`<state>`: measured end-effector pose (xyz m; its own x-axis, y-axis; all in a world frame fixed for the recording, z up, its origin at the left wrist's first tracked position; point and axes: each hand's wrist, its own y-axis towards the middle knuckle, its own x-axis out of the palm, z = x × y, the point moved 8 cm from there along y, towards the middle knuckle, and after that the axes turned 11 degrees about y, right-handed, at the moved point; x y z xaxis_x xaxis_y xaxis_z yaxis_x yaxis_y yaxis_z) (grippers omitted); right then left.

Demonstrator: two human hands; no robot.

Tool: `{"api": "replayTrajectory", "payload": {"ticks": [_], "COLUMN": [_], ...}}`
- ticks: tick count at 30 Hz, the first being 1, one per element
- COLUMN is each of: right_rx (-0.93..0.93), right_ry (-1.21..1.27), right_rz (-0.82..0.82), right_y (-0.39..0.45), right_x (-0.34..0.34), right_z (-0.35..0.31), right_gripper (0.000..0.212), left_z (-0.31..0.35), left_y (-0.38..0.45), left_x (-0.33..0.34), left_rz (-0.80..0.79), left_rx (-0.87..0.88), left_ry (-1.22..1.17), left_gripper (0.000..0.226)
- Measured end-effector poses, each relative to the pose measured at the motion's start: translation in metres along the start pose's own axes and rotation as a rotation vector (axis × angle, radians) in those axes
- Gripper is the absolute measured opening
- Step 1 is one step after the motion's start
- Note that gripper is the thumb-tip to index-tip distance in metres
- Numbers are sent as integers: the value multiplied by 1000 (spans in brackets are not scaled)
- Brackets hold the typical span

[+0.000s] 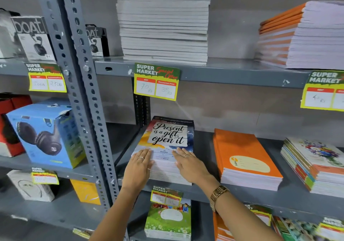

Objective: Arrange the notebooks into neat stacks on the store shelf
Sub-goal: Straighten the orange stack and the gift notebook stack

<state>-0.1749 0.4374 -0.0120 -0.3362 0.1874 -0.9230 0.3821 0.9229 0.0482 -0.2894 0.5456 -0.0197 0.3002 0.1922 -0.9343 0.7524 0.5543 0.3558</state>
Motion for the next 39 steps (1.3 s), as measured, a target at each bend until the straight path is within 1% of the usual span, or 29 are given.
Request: {"api": "replayTrajectory", "payload": {"ticks": [3, 6, 9, 12, 21, 22, 24, 25, 29, 31, 32, 33, 35, 36, 37, 38, 39], "right_rx": [-6, -13, -5, 4, 7, 6, -7, -7, -11, -9, -13, -14, -23, -28, -26, -23, -19], "right_ry": [11, 1, -1, 1, 9, 10, 20, 18, 17, 9, 6, 8, 3, -3, -15, -28, -41], "right_rz": [8, 50, 106, 136, 159, 157, 174, 176, 191, 188, 193, 197, 211, 212, 207, 192, 179], "right_y": [1, -2, -4, -6, -6, -6, -8, -8, -10, -10, -10, -11, -11, -10, -10, -11, -12], "right_x": [1, 2, 5, 5, 7, 7, 7, 7, 5, 5, 5, 5, 6, 8, 9, 9, 7], "right_z": [1, 1, 0, -1, 0, 0, -3, -3, -3, -2, -2, -3, -6, -5, -4, -5, -5], "right_gripper": [50, 52, 52, 51, 49, 50, 65, 69, 50, 49, 51, 58, 82, 89, 92, 90, 83], "left_z": [-2, -4, -3, -3, -5, -5, -6, -6, -6, -5, -5, -5, -5, -5, -5, -5, -5], "left_y": [-1, 1, 1, 1, -1, 0, 0, 0, 0, 0, 0, 0, 0, 0, 0, 0, -1], "left_x": [-3, -4, -7, -8, -9, -8, -7, -7, -7, -8, -8, -8, -8, -8, -7, -7, -7], "left_rz": [35, 66, 79, 90, 133, 135, 130, 123, 109, 106, 109, 110, 123, 130, 127, 121, 106], "left_rx": [-17, 4, -11, -30, -59, -60, -63, -68, -80, -86, -87, -88, -80, -69, -63, -59, -59], "left_ry": [2, -68, -142, -190, -220, -228, -242, -250, -274, -280, -282, -283, -264, -251, -234, -218, -200], "left_gripper": [52, 53, 55, 45, 36, 34, 33, 33, 33, 33, 33, 33, 33, 33, 34, 37, 46]}}
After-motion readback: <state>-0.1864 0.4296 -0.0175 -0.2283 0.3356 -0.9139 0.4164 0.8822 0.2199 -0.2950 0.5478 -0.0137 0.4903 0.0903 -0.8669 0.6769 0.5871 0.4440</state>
